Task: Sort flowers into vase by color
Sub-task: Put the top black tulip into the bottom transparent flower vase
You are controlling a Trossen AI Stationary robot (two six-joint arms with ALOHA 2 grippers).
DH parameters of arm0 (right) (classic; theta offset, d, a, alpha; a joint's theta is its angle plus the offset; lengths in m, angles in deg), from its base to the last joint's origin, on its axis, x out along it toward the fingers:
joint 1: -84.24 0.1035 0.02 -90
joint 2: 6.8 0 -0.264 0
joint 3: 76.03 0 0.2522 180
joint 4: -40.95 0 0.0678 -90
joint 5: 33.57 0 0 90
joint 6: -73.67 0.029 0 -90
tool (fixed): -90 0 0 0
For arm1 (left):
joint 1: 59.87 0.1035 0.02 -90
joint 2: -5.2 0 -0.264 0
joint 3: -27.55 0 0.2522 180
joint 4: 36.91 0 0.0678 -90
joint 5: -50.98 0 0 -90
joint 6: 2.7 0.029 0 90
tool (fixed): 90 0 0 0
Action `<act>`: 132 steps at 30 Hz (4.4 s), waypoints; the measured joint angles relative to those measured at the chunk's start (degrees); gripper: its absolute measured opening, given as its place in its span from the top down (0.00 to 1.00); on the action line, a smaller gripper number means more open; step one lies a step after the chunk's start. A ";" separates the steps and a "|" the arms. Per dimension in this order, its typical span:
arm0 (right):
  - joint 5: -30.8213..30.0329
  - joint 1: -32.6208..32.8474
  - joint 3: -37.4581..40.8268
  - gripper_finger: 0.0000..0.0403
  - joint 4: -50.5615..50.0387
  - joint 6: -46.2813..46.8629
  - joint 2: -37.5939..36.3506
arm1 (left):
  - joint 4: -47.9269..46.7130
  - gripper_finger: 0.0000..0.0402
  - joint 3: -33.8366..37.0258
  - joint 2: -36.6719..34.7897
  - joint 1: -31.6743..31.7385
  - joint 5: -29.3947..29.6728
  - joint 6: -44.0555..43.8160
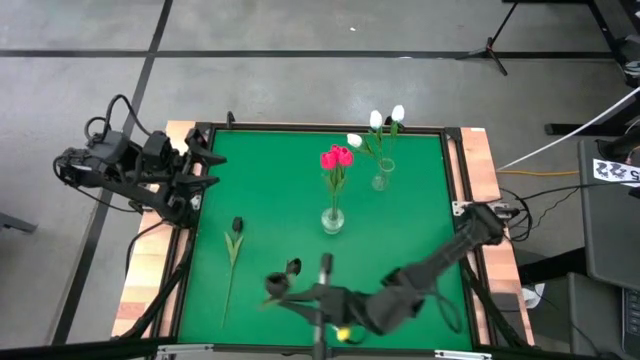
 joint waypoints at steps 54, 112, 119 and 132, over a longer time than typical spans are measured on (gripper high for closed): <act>-13.70 1.30 15.25 1.00 25.34 -3.36 9.40 | -7.78 0.47 0.01 -5.22 0.00 4.84 2.24; -0.44 -4.88 16.22 1.00 22.07 -6.70 8.26 | -8.65 0.47 0.03 -5.22 0.01 6.67 1.13; 0.89 -5.68 19.08 1.00 27.78 -7.33 8.40 | -8.65 0.47 0.03 -5.22 0.02 6.72 1.12; 1.40 -5.63 21.68 1.00 27.77 -4.41 8.44 | -8.68 0.47 0.03 -5.22 0.02 8.47 1.99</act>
